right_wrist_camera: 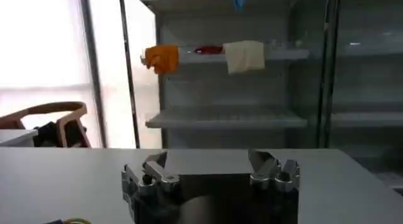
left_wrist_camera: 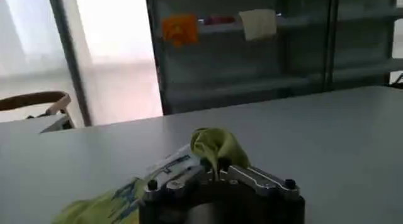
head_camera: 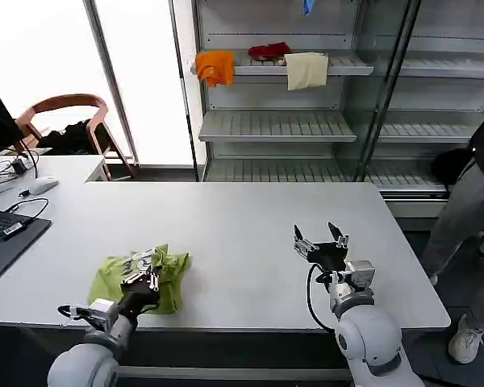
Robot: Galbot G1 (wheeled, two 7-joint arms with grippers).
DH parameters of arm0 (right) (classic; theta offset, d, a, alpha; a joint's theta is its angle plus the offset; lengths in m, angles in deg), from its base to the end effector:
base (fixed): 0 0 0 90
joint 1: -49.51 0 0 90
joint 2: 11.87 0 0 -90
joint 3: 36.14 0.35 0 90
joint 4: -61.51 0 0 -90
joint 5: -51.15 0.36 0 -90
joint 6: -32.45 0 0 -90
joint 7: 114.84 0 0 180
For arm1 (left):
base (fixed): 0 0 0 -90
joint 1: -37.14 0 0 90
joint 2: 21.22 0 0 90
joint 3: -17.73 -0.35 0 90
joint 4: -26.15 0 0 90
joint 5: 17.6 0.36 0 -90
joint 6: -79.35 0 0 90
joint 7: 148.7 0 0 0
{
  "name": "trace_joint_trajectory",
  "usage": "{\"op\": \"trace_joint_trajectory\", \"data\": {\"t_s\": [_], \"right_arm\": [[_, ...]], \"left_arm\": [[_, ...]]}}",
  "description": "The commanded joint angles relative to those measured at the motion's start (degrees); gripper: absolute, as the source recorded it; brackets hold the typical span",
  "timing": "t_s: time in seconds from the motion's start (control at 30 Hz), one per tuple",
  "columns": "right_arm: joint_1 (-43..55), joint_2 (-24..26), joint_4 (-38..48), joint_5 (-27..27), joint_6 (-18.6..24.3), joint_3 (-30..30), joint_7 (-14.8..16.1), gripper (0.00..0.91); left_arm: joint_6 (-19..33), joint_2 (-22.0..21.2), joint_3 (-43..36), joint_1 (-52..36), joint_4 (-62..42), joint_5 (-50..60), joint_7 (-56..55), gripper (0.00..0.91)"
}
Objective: Fold and organize the clothes.
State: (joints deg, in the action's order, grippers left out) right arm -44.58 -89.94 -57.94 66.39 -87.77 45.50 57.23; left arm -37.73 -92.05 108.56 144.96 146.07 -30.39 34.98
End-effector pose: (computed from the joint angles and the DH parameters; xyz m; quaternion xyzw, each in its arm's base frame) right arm 0.2966 0.0088 -0.2004 0.0666 -0.9956 -0.0117 0.0656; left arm 0.2482 0.0602 -0.2473 -0.0913 -0.9845 -0.0562 0.1391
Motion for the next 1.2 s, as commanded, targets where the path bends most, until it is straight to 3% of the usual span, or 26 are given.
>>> {"op": "trace_joint_trajectory", "data": {"t_s": [0.03, 0.07, 0.1, 0.13, 0.17, 0.2, 0.77, 0.9, 1.03, 1.2], "right_arm": [[0.0, -0.1, 0.3, -0.3, 0.2, -0.3, 0.1, 0.907], [0.0, -0.1, 0.3, -0.4, 0.2, -0.3, 0.1, 0.907], [-0.1, -0.2, 0.4, -0.5, 0.3, -0.4, 0.1, 0.907], [-0.1, -0.2, 0.4, -0.5, 0.3, -0.5, 0.1, 0.907], [0.0, -0.2, 0.5, -0.6, 0.4, -0.5, 0.1, 0.907], [0.0, -0.3, 0.6, -0.6, 0.5, -0.5, 0.1, 0.907], [0.2, -0.5, 1.5, -0.9, 0.8, -0.5, 0.3, 0.907], [0.3, -0.5, 1.6, -0.9, 0.8, -0.5, 0.4, 0.907], [0.3, -0.5, 1.7, -0.9, 0.8, -0.5, 0.5, 0.907], [0.3, -0.4, 2.0, -0.8, 1.0, -0.2, 0.8, 0.907]], "left_arm": [[-1.9, -2.3, -5.7, -2.7, -3.4, 1.4, -2.9, 0.01], [-2.0, -2.5, -5.7, -3.0, -3.8, 1.4, -3.1, 0.01], [-2.0, -2.8, -5.9, -3.5, -4.3, 1.5, -3.4, 0.101], [-2.1, -2.8, -6.0, -3.7, -4.6, 1.5, -3.9, 0.433], [-2.1, -2.7, -6.3, -3.9, -4.9, 1.5, -4.1, 0.856], [-2.0, -2.7, -6.7, -4.1, -5.2, 1.5, -4.5, 0.907], [-2.0, -5.7, -13.2, -4.4, -7.4, 1.5, -8.3, 0.907], [0.9, -6.2, -13.2, -4.3, -7.4, 0.2, -7.7, 0.907], [3.2, -5.6, -9.3, -3.9, -2.5, -6.3, -5.4, 0.907], [3.1, -1.6, 5.4, -3.0, 6.5, -17.0, -2.8, 0.907]]}}
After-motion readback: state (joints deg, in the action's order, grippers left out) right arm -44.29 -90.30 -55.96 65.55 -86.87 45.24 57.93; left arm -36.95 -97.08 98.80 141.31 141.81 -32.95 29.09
